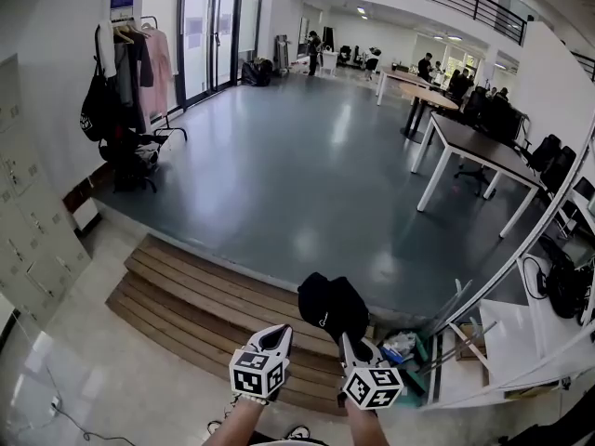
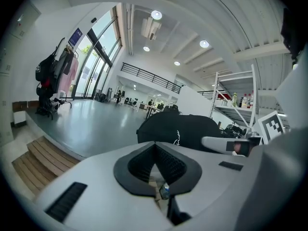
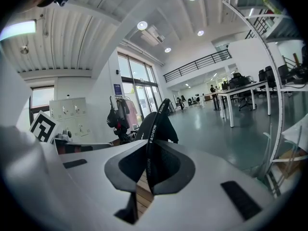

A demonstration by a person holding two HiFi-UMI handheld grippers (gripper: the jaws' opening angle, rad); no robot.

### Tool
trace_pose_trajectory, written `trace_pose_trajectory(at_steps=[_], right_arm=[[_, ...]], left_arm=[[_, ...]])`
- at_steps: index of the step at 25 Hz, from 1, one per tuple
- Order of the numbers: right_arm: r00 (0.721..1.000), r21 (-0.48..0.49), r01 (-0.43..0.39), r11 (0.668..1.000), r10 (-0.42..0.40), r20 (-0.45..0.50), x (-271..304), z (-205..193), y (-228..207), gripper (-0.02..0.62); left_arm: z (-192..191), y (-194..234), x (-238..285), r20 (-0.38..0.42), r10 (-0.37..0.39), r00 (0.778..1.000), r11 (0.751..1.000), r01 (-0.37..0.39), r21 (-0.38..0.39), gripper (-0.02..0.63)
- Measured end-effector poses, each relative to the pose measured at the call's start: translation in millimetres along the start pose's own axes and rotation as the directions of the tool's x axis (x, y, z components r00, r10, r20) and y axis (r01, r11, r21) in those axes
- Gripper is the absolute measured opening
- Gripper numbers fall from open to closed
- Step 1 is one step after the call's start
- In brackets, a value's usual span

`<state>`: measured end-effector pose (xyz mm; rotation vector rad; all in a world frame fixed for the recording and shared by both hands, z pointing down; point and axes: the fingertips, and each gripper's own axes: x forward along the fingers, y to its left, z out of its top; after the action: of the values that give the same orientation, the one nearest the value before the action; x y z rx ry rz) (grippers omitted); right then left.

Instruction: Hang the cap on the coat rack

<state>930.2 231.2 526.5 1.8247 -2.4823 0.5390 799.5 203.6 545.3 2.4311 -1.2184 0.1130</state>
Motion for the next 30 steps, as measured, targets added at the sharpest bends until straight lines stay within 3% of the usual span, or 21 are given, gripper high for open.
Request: trace_pose_trajectory(at_steps=[15,30], right_arm=[[0.995,-0.007,-0.094,0.996,0.094,-0.029,54,-15,93,0.020],[0.989,-0.035,-0.140,0.990,0.138,-0.051,108,-20,171,0.020]], left_arm=[[16,84,-59,0.018,0.080,0.997,0.997,-0.080,-0.016,0.005],[35,164,-94,0.038,0.111,0.993,0.993,-0.110,-0.044,0.005]])
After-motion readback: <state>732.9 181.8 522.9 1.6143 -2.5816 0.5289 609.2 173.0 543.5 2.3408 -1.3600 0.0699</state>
